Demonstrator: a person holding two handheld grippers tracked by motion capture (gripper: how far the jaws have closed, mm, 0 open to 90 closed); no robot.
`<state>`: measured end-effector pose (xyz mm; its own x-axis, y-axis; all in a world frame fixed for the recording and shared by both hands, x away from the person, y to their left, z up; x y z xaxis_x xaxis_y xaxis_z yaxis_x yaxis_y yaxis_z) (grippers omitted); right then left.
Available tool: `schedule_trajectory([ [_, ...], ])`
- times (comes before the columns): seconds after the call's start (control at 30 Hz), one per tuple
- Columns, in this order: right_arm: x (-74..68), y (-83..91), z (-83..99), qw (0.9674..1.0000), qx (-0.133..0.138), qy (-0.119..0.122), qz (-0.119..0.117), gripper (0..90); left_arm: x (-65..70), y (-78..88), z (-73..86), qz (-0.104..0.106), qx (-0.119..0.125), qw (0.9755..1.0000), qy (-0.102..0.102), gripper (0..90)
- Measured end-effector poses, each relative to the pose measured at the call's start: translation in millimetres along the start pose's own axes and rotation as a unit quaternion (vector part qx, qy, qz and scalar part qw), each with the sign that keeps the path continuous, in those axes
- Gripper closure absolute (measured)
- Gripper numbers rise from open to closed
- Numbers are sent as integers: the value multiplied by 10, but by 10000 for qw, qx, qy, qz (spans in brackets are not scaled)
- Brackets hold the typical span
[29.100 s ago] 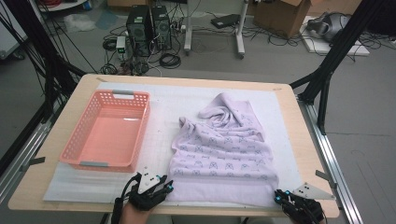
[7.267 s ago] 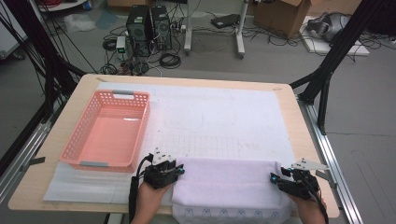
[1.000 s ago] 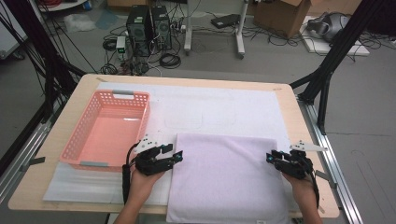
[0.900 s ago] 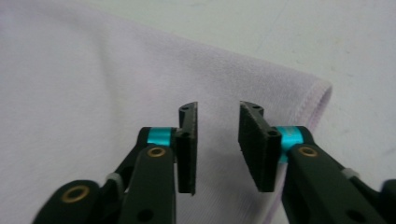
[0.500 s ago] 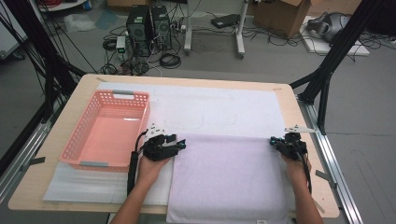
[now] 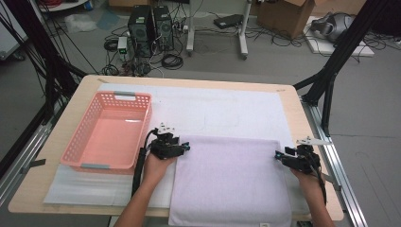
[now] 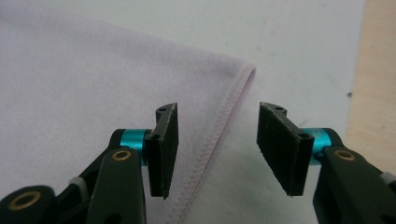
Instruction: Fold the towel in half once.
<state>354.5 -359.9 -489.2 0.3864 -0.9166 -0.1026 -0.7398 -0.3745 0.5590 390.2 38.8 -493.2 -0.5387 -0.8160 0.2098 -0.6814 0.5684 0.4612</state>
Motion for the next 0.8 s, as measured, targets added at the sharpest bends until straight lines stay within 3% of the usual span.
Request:
schedule_trajectory([
  [0.1,-48,-59,19,9998,-95,158,36,473,13,-4,4,-154,-33,9997,-190,588],
  [0.17,-83,-72,8,9994,-113,313,10,564,27,-9,8,-194,-58,9993,-321,681],
  [0.23,-146,-67,5,9989,-164,440,-67,722,67,-13,15,-64,-90,9991,-409,784],
  [0.27,-177,-66,6,9983,-190,529,-132,798,78,-15,16,-108,-93,9990,-417,830],
  [0.43,-164,-62,7,9990,-113,299,-318,859,43,-17,-8,-117,-119,9998,140,856],
  [0.5,-141,-60,-27,9984,36,541,-129,862,4,-24,-71,-221,-16,9996,155,861],
  [0.53,-132,-64,-66,9983,153,553,-87,862,-16,-27,-121,-257,52,9995,179,862],
  [0.67,-54,-113,-264,9985,369,406,6,862,-100,-80,-386,-339,285,9990,53,862],
  [0.8,48,-199,-458,9979,567,299,64,861,-202,-178,-628,-403,520,9978,73,861],
])
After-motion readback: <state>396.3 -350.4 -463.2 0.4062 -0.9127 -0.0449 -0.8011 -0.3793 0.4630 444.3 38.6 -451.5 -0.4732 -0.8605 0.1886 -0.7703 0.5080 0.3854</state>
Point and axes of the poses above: each handheld gripper's, and its own axes: y roughly backward along the jaws, z roughly out of its underside, x roughly to its right, the point moved 7 cm from there along -y, roughly forward along the jaws, and after that the axes turned 8 degrees about x, right-handed, at the moved point
